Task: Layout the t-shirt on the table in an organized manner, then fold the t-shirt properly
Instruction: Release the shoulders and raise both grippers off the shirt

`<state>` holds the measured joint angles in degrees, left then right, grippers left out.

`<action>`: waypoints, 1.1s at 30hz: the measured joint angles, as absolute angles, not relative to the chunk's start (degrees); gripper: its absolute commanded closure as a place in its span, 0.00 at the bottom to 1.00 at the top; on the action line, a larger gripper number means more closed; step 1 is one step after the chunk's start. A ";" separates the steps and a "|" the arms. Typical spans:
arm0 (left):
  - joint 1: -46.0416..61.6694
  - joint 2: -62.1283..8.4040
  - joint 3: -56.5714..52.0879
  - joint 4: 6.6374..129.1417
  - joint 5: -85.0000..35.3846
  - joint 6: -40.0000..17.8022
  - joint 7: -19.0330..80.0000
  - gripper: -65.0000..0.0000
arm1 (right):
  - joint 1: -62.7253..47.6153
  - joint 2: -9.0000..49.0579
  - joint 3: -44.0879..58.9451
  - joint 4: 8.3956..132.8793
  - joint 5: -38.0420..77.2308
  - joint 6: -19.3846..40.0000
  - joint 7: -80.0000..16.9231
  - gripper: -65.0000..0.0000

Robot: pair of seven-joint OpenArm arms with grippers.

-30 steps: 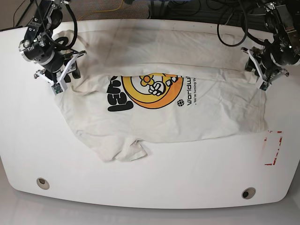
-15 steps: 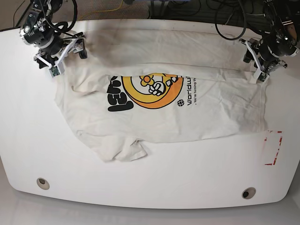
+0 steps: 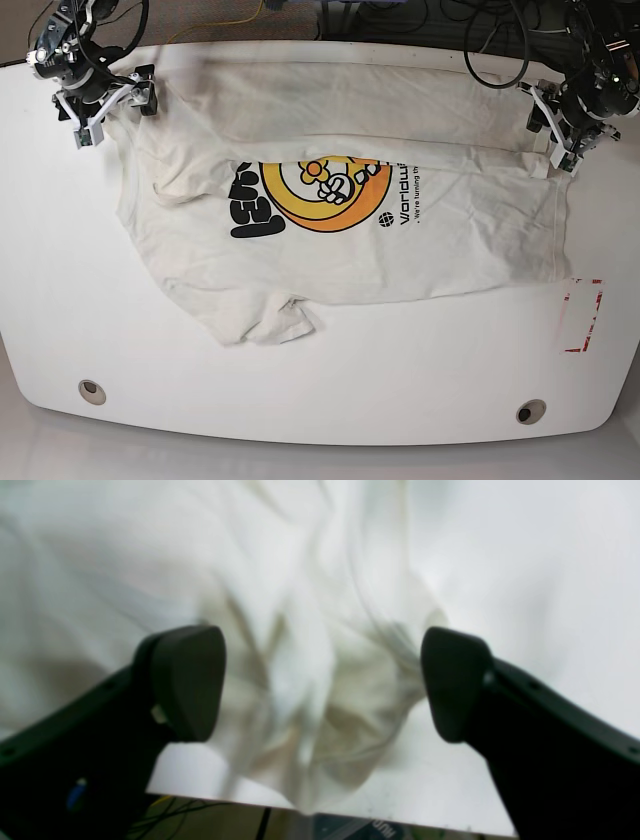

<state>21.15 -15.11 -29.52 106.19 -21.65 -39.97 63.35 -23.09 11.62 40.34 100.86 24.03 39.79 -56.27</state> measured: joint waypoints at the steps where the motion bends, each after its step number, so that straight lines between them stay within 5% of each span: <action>1: 21.15 -15.09 -29.52 106.19 -21.65 -39.94 63.35 0.62 | -23.27 11.60 40.38 100.01 23.99 39.77 -55.70 0.10; 7: 21.15 -15.25 -29.52 106.17 -21.56 -39.94 63.35 0.62 | -23.33 11.64 40.58 97.91 24.38 39.81 -54.17 0.31; 13: 21.15 -15.25 -29.52 106.17 -21.63 -39.94 63.33 0.62 | -23.55 11.53 40.58 97.91 24.67 39.88 -54.19 0.77; 16: 21.28 -15.29 -29.54 106.17 -21.50 -39.94 63.35 0.62 | -23.83 11.35 40.69 97.91 24.86 39.90 -54.46 0.92; 33: 21.41 -15.44 -29.52 106.17 -21.45 -39.94 63.33 0.62 | -29.19 11.46 43.00 98.08 26.20 40.14 -53.21 0.94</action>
<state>21.41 -15.44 -29.52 106.17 -21.45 -39.94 63.33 -29.19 11.46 43.00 98.08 26.20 40.14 -53.21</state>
